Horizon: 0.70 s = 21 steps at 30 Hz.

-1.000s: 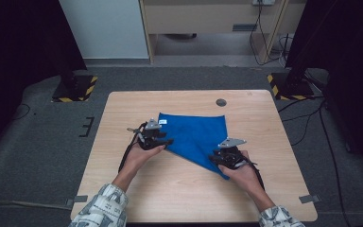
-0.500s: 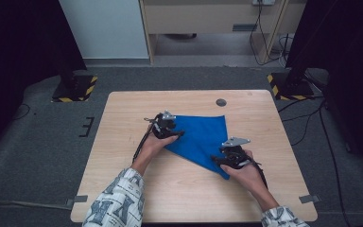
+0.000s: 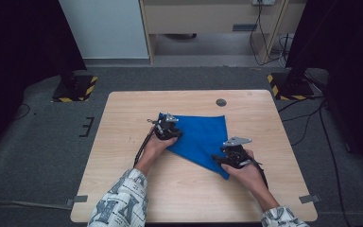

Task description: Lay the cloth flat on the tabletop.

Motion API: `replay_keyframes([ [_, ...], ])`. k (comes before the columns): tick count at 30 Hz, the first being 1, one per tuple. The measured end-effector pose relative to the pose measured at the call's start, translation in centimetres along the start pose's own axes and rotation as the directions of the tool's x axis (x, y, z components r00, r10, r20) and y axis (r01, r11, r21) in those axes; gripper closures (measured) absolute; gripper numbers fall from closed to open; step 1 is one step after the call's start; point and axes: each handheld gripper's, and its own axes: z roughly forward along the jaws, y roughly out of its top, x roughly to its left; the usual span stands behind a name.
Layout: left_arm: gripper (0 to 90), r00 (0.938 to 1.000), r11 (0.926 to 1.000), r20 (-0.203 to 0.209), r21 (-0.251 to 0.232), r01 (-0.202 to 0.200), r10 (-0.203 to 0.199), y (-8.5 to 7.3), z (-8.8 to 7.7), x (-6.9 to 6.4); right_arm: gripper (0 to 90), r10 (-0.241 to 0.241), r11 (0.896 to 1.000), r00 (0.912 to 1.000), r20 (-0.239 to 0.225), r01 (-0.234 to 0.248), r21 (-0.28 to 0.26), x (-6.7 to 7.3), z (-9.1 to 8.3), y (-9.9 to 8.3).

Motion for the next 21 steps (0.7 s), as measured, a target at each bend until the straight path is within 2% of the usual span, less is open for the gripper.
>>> replay_keyframes([
  [2, 83.3, 0.9999, 1.0000, 0.008, 0.006, 0.007, -0.007, 0.1, -0.2, -0.1, 45.8, 0.006, 1.000, 1.0000, 0.000, -0.006, -0.005, -0.1, -0.1, 0.0],
  [4, 87.4, 0.9999, 0.9999, 0.011, 0.007, 0.011, -0.011, 0.2, -0.4, -0.2, 45.9, 0.008, 1.000, 1.0000, 0.002, -0.008, -0.005, -0.1, -0.2, 0.0],
  [10, 88.4, 0.9994, 0.9994, 0.034, -0.034, 0.005, -0.004, 0.2, -2.2, -0.6, 46.0, 0.013, 1.000, 0.9999, 0.009, -0.013, -0.015, -0.4, -0.3, 0.1],
  [13, 88.4, 0.9991, 0.9988, 0.039, -0.047, -0.016, 0.018, -0.3, -3.7, -1.0, 46.0, 0.015, 1.000, 0.9998, 0.014, -0.015, -0.020, -0.4, -0.4, 0.1],
  [17, 88.4, 0.9983, 0.9960, 0.057, -0.089, -0.009, 0.014, -1.3, -6.3, -1.3, 46.3, 0.020, 1.000, 0.9995, 0.023, -0.019, -0.024, -0.6, -0.7, 0.1],
  [21, 88.4, 0.9968, 0.9932, 0.076, -0.115, -0.014, 0.023, -3.0, -8.5, -2.0, 46.1, 0.014, 1.000, 0.9992, 0.038, -0.014, -0.020, -0.6, -0.8, 0.1],
])
